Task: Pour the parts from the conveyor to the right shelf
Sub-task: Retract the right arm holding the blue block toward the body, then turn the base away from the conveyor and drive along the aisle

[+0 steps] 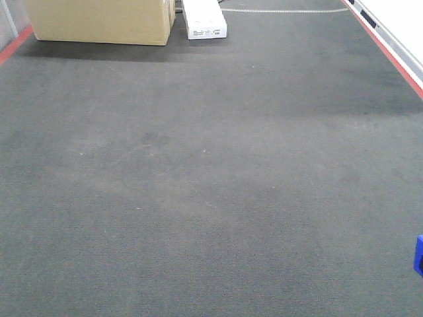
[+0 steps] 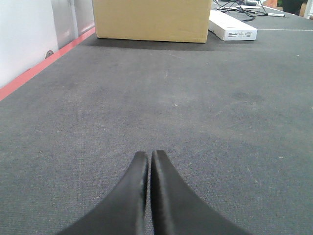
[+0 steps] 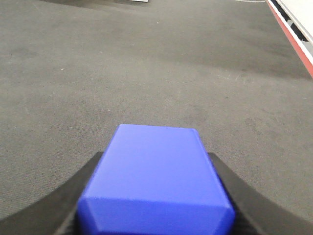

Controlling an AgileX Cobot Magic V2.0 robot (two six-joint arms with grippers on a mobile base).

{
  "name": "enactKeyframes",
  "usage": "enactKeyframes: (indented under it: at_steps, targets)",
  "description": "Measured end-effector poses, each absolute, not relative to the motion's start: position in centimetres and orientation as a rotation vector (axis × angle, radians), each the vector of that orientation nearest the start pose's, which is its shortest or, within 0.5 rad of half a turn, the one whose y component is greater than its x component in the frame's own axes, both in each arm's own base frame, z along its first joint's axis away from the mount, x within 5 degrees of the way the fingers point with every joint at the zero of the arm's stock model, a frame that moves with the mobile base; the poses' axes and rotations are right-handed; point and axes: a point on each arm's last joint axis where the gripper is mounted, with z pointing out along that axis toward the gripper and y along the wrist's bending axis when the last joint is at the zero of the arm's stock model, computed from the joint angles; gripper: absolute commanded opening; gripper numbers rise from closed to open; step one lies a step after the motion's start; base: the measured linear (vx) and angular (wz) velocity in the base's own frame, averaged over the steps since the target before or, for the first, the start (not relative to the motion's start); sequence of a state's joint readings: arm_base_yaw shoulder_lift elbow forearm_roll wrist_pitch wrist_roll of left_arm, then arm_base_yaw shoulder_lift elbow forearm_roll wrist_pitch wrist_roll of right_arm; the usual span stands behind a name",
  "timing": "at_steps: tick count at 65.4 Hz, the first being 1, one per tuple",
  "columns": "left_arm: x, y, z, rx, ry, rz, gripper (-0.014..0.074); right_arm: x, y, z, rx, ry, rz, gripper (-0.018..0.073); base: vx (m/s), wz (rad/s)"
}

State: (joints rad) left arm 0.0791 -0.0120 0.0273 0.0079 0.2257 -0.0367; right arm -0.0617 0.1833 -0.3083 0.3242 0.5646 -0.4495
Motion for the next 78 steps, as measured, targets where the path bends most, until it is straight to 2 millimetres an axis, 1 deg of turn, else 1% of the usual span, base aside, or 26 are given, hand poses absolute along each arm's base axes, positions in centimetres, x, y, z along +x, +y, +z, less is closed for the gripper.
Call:
enactKeyframes:
  at_steps: [39, 60, 78]
  targets:
    - [5.54, 0.46, 18.41, -0.094, 1.722, 0.039, -0.0006, 5.56, 1.21, 25.78, -0.221, 1.881, 0.003, -0.0001, -0.05, -0.02]
    - [5.54, 0.46, 18.41, -0.094, 1.722, 0.039, -0.0006, 5.56, 1.22, 25.78, -0.22, 1.881, 0.004, -0.0001, -0.28, -0.12]
    - [5.54, 0.46, 18.41, -0.094, 1.722, 0.039, -0.0006, 5.56, 1.22, 25.79, -0.219, 1.88, 0.005, -0.0001, -0.39, -0.39]
